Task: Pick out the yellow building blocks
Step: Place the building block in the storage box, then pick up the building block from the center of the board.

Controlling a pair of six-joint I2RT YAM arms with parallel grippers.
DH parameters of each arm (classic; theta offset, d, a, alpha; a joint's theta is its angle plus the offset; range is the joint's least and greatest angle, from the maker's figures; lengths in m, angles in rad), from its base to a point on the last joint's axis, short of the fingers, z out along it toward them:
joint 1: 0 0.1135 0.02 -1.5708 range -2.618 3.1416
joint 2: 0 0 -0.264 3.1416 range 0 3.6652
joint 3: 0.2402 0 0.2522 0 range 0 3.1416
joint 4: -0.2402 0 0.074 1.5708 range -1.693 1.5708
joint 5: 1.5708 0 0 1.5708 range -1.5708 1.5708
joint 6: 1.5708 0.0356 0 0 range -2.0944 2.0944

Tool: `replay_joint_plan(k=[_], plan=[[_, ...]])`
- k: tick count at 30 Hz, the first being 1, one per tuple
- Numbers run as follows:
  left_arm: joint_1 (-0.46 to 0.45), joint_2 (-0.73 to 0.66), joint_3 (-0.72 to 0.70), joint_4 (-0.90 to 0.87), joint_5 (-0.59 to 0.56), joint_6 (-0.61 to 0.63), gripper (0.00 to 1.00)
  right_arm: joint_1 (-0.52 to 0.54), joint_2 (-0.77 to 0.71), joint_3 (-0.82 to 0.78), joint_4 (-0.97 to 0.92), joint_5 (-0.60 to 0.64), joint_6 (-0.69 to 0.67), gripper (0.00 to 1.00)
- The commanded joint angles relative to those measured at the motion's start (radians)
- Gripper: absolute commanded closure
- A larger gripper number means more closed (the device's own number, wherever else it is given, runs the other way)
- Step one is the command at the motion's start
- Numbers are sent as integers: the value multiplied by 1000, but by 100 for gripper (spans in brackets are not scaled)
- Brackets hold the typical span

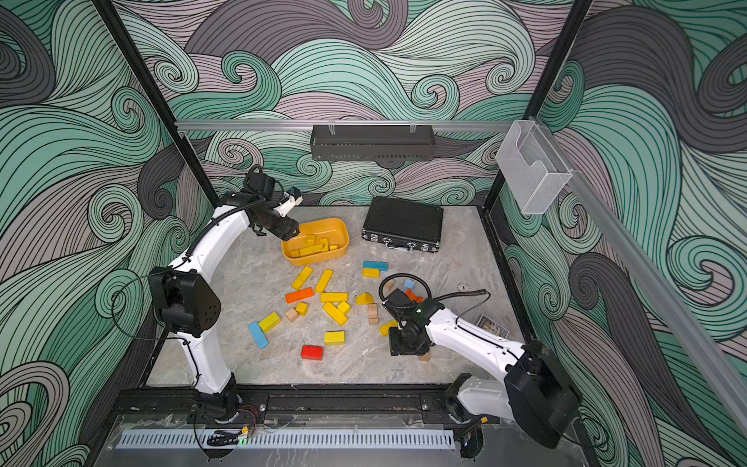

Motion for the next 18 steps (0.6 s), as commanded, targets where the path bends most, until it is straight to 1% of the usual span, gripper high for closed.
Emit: replay_joint_plan(k=[1,8,12,18], plan=[[4,-41,-24,4,26,-31,26,4,-23,-19,45,51,101,47],[4,-137,-159,68,14,-21,25,4,31,-24,95,54,151,45],[4,-186,-223,103,-4,-18,25,2,46,-37,149,80,186,44],[4,-217,-258,87,-15,-19,25,0,101,-25,169,98,180,43]])
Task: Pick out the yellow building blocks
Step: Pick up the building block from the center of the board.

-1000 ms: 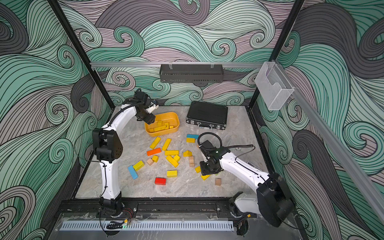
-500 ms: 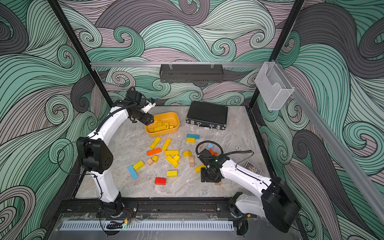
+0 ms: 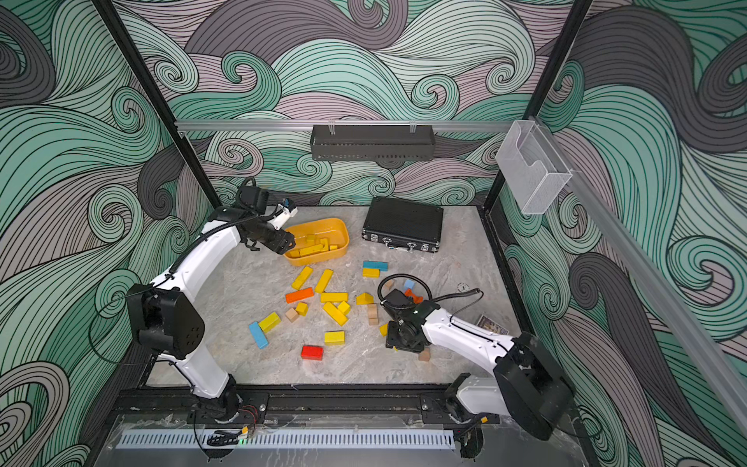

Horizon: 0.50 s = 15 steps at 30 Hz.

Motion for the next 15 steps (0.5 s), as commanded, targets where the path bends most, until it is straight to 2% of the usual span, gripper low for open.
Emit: replay_joint_plan(k=[1,8,15], plan=[[5,-32,-11,4,-10,-8,25,1,27,5,14,36,16,43],[5,-73,-86,51,-13,-7,25,1,46,8,10,56,-9,43],[6,-62,-85,46,-28,-14,25,-5,117,67,1,85,-70,43]])
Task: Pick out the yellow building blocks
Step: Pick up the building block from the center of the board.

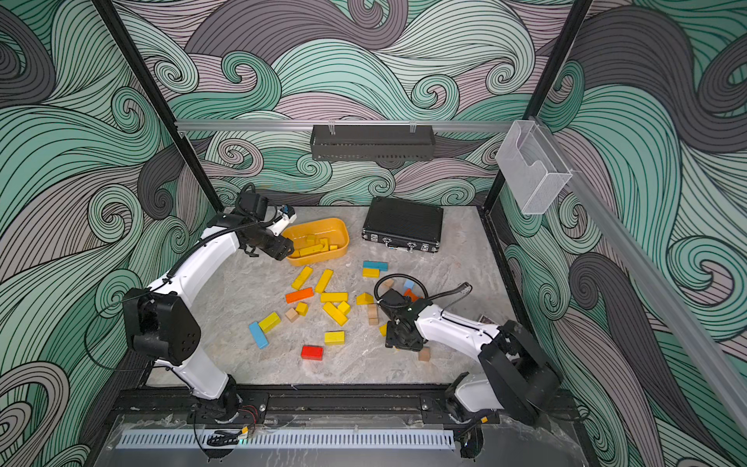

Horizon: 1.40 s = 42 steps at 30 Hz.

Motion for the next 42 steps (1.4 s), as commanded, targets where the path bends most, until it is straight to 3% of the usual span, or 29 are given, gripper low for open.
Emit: replay_joint_plan(k=[1,9,22,33,35,36,37,42], plan=[[6,-23,4,12,-18,-16,25,-4,35,47,-11,42,-34,43],[6,-30,-6,-18,12,-11,26,-5,103,102,-32,47,-90,46],[5,-73,-37,-67,79,15,27,-4,111,47,-36,69,-107,58],[5,-156,-55,-86,90,-7,27,-4,111,31,-37,67,-142,76],[5,-175,-64,-81,87,-8,26,-3,101,32,-36,59,-151,84],[5,-184,-71,-77,80,-11,25,-4,96,36,-38,55,-155,85],[6,-194,-80,-71,68,-21,17,-4,87,40,-43,51,-161,87],[6,-228,-136,-82,54,-3,16,-5,26,103,-100,40,-217,89]])
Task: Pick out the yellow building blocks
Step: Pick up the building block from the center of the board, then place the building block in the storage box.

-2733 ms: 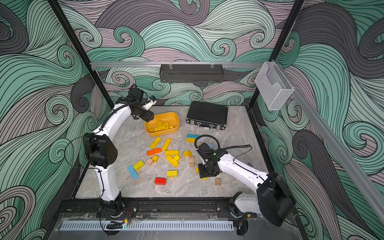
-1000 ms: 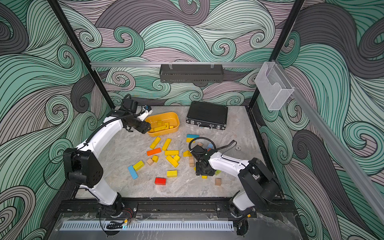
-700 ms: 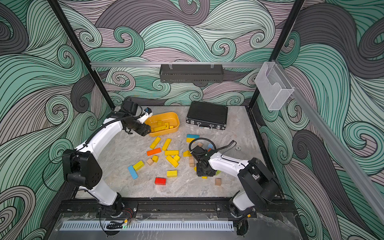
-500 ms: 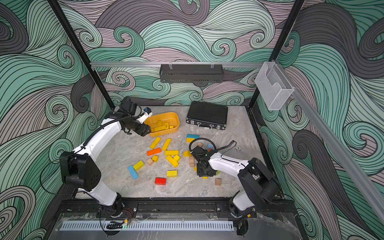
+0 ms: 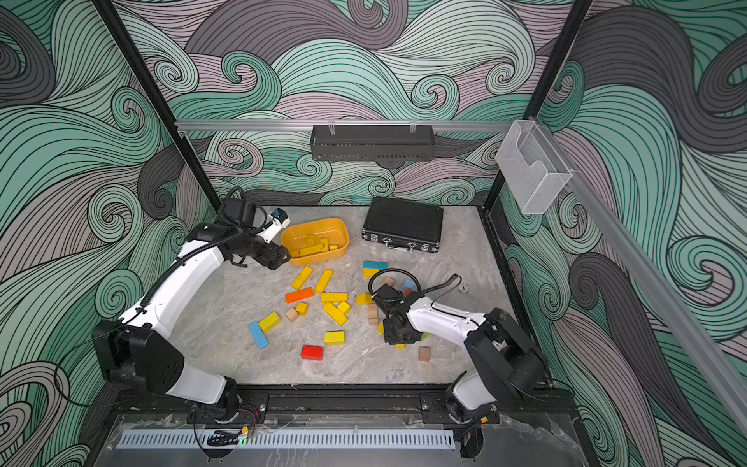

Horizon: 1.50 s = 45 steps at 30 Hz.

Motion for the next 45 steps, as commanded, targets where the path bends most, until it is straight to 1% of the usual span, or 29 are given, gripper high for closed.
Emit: replay_joint_plan(k=[1,6,9,12,15,19,24,26,31,38,41,45], plan=[[6,-31,-30,-35,-18,16,16,-6,-49,57,-79,-5,-52,91],[6,-39,-54,-94,-86,39,16,-11,-87,165,-144,-28,-106,91],[6,-49,-83,-106,-91,42,16,-14,-80,249,-149,-51,-142,91],[6,-87,-116,-104,-88,50,16,-17,-35,354,-147,-67,-192,91],[6,-137,-171,-100,-74,91,16,-21,35,479,-148,-79,-249,91],[6,-195,-248,-104,-65,134,16,-31,162,663,-150,-88,-328,90],[6,-235,-305,-127,-49,144,18,-56,336,882,-148,-132,-387,91],[6,-244,-323,-128,-39,147,18,-59,407,965,-116,-126,-419,91],[4,-251,-328,-159,8,210,22,-79,596,1183,-101,-158,-467,91],[3,-283,-344,-156,60,233,22,-107,831,1475,-100,-246,-501,90],[-2,-297,-372,-136,75,254,22,-115,913,1542,-58,-251,-533,88],[-4,-291,-386,-135,69,262,22,-134,1017,1654,-57,-276,-519,88]])
